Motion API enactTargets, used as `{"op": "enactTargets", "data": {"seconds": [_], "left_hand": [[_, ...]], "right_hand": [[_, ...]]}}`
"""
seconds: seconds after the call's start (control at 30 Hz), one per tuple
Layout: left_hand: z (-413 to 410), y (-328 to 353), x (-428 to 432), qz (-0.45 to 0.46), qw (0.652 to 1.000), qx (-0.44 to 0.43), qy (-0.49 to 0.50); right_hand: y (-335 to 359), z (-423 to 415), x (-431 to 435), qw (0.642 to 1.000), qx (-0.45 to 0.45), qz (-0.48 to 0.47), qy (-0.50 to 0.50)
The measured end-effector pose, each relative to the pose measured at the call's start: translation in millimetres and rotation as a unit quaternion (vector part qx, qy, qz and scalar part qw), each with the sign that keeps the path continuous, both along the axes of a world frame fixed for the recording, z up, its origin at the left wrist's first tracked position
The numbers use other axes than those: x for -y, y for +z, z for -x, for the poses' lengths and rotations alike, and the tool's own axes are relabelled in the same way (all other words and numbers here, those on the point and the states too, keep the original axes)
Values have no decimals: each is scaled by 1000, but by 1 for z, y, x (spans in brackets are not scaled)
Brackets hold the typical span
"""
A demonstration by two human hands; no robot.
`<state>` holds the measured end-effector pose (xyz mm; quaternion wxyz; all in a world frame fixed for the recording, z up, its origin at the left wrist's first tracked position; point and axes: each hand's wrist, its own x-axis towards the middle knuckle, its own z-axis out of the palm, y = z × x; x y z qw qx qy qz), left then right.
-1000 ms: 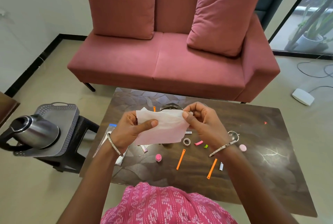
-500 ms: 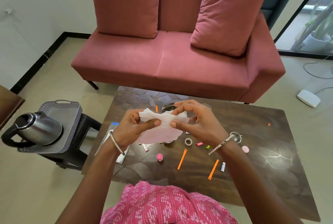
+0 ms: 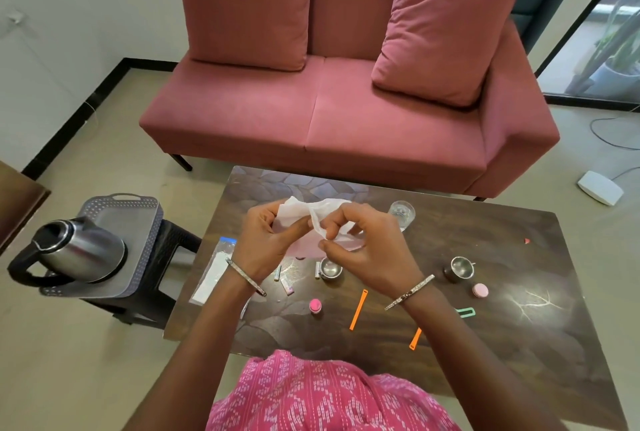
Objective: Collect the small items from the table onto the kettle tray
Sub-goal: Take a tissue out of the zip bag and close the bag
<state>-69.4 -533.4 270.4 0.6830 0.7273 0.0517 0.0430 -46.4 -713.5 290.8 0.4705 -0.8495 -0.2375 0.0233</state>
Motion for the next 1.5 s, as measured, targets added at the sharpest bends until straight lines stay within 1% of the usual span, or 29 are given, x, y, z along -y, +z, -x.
{"op": "enactTargets", "data": {"seconds": [0.1, 0.23, 0.37, 0.43, 0.5, 0.57, 0.73, 0.87, 0.97, 1.07, 1.13, 1.3, 1.4, 1.5], "left_hand": [[-4, -3, -7, -1, 1000, 1, 0], [-9, -7, -18, 21, 1000, -5, -4], [-15, -11, -29, 24, 1000, -7, 4], [-19, -12, -34, 27, 1000, -8, 5], [-22, -13, -38, 21, 1000, -10, 9], [-25, -14, -42, 25, 999, -19, 13], [-30, -17, -50, 37, 998, -36, 22], [-34, -22, -61, 19, 998, -57, 29], [-37, -24, -68, 12, 998, -65, 14], [-39, -26, -76, 45, 995, -87, -8], [-40, -29, -82, 70, 991, -108, -40], [-43, -34, -88, 179, 968, -154, -83], [-45, -36, -91, 214, 955, -177, -106], [-48, -37, -94, 202, 950, -210, -117]], "right_hand": [[1, -2, -7, 999, -26, -23, -3], [5, -7, -17, 994, -81, -70, -13], [4, -16, -24, 989, -122, -81, -5], [1, -19, -27, 983, -166, -77, 1], [-3, -22, -31, 974, -208, -93, 6], [-7, -24, -35, 968, -224, -110, 8], [-14, -28, -47, 970, -207, -126, -28], [-15, -34, -51, 976, -182, -104, -52], [-15, -40, -52, 975, -183, -105, -73], [-15, -46, -51, 963, -207, -136, -110], [-17, -50, -50, 957, -219, -154, -116], [-26, -60, -52, 954, -233, -149, -115], [-31, -64, -50, 959, -222, -133, -117], [-35, -69, -51, 973, -185, -86, -106]]}}
